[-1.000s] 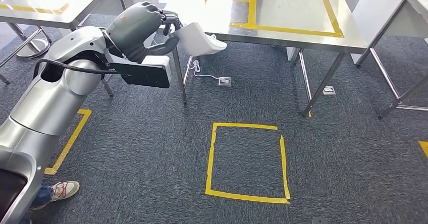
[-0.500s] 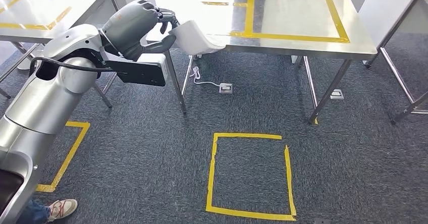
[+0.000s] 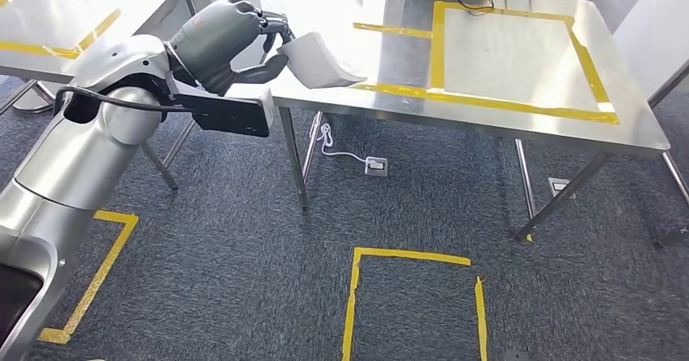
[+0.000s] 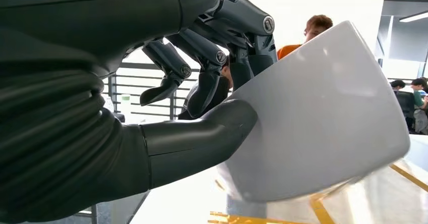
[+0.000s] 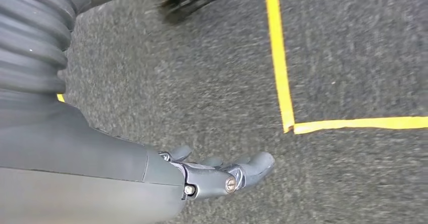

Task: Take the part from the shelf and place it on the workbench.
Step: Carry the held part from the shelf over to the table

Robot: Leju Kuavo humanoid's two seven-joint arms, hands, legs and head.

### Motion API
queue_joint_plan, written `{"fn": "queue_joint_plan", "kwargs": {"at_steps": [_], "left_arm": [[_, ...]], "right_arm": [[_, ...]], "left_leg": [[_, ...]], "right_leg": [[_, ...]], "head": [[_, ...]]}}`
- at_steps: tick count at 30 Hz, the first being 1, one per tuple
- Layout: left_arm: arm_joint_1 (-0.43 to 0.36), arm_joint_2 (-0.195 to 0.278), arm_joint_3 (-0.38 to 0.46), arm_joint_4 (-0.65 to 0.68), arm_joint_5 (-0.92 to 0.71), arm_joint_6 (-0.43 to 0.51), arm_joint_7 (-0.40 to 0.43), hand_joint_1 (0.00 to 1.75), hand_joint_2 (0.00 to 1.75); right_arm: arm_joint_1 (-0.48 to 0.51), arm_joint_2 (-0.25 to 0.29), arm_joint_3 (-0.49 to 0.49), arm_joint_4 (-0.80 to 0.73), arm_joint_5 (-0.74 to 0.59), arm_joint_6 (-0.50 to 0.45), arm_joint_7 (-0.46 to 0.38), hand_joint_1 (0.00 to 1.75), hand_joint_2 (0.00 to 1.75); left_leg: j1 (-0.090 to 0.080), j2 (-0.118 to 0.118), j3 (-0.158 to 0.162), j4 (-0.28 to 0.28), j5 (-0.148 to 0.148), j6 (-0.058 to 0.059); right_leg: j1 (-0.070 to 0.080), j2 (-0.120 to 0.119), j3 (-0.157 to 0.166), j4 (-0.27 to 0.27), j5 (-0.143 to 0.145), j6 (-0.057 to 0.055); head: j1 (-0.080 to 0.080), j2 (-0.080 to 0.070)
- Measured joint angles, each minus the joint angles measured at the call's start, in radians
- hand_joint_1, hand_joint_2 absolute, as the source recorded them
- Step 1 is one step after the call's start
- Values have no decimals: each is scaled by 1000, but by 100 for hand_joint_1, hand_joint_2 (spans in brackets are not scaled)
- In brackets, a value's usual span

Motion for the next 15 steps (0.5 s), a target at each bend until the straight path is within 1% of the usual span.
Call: {"fn": "queue_joint_plan", "kwargs": {"at_steps": [1,2,3,4,5,6,7,8,9,10,11,12,13,14,15], "left_arm": [[2,-1,0,2,0,0,0,175,175],[6,-1,-1,3,0,0,0,175,175],[10,-1,-2,7,0,0,0,175,175],[16,-1,-3,10,0,0,-1,175,175],[21,-1,-4,12,0,0,-2,175,175],[21,0,-4,12,-1,2,-6,175,175],[17,2,-4,9,-1,4,-13,175,175],[9,5,-3,6,-1,6,-21,175,175],[0,9,-2,4,2,7,-32,175,175],[-8,12,0,1,5,6,-42,175,175],[-13,15,1,0,9,2,-51,175,175],[-16,17,1,0,16,-5,-59,175,175],[-19,21,1,0,24,-15,-66,175,175],[-23,24,1,0,33,-25,-73,175,175],[-29,27,2,1,43,-33,-79,175,175]], "right_arm": [[2,0,0,0,0,0,1,0,175],[5,0,0,0,0,0,2,0,175],[9,0,0,0,0,0,2,0,175],[13,0,0,0,0,0,4,0,175],[17,0,0,0,0,0,6,0,175],[17,0,0,0,-1,-1,7,0,175],[15,1,0,0,-3,-3,8,0,175],[10,2,0,0,-5,-5,9,0,175],[6,3,0,0,-7,-8,9,0,175],[3,3,0,0,-9,-10,9,0,175],[1,3,0,0,-10,-13,10,0,175],[-1,3,0,0,-11,-16,11,0,175],[-2,3,0,0,-11,-17,13,0,175],[-2,3,0,0,-12,-18,15,0,175],[-2,4,0,0,-12,-18,18,0,175]], "left_leg": [[-2,-1,27,0,-21,-1],[-4,-2,49,-1,-44,-2],[-6,-3,72,5,-66,-6],[-9,-6,86,10,-89,-10],[-12,-9,98,15,-113,-14],[-14,-12,109,29,-127,-19],[-15,-13,106,48,-129,-23],[-15,-10,94,82,-120,-28],[-15,-4,67,132,-103,-35],[-13,3,31,187,-95,-42],[-10,10,-6,239,-106,-49],[-6,14,-39,282,-136,-54],[-2,15,-65,306,-178,-58],[2,16,-83,312,-213,-61],[4,16,-90,295,-225,-62]], "right_leg": [[1,0,-27,-40,11,-4],[3,1,-48,-98,83,-11],[7,1,-69,-163,189,-18],[11,3,-80,-212,298,-24],[13,4,-85,-243,383,-29],[15,5,-85,-252,418,-31],[13,5,-77,-246,423,-33],[10,4,-71,-244,417,-36],[8,3,-64,-245,409,-41],[7,2,-55,-247,402,-46],[6,1,-46,-248,393,-49],[6,1,-35,-249,382,-52],[5,1,-24,-249,372,-54],[5,1,-13,-249,362,-54],[4,2,-2,-247,351,-54]], "head": [[1,0],[1,0],[0,0],[0,0],[0,0],[0,0],[0,0],[0,0],[0,0],[0,0],[0,0],[0,0],[0,0],[0,0],[0,0]]}}
